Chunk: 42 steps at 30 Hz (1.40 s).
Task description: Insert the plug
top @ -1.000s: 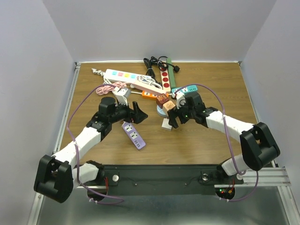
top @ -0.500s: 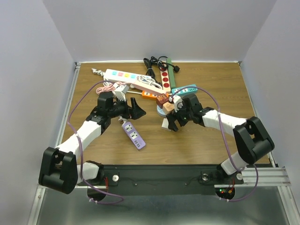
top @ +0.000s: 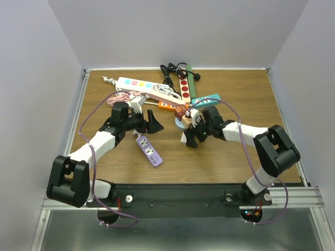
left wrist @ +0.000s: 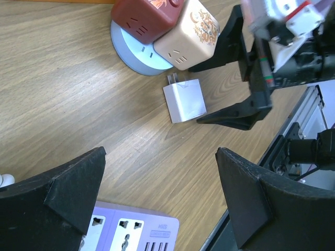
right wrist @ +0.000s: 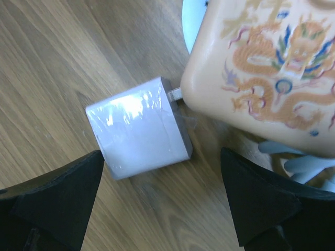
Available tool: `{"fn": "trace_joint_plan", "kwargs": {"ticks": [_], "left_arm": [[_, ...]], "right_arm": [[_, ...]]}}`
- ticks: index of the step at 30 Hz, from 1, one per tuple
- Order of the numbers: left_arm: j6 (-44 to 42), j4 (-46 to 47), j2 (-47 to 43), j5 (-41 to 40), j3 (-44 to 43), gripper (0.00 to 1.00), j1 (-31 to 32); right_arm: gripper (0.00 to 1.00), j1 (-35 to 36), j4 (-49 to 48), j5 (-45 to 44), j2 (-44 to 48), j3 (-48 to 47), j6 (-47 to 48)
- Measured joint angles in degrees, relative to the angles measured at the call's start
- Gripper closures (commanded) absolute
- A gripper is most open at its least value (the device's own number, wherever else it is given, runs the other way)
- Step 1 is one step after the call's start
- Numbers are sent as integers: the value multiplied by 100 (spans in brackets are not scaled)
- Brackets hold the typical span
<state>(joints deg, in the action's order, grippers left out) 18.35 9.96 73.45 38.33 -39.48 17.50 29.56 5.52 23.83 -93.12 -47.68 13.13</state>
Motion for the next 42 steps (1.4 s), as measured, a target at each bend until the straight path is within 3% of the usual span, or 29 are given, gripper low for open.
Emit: {"fn": "trace_joint_plan", "kwargs": {"ticks": [16,23,31,34,35,38,42], "left_arm": [[-138,-59,2,92,-79,1,-35],[-144,-72,2,114,-79,1,-35],[-160,-81,-4,190,-79,1,-37],[-157,-81,-22,214,-79,1,-37],[-157,-81,-26,216,-79,1,-37],[-160,-81,-116,251,-79,2,-37],[-229,-76,-514,286,-79,2,-37]], "right_arm": [[8,153,-160,153,-101,-9,63],[26,481,-170,-164,-260,-157,101],[22,710,4,-691,-328,-302,59],[42,802,61,-964,-328,-323,59],[57,817,72,-1056,-328,-326,37],[76,820,160,-1161,-334,-391,-9],[81,817,942,-1064,-522,-922,-162]]}}
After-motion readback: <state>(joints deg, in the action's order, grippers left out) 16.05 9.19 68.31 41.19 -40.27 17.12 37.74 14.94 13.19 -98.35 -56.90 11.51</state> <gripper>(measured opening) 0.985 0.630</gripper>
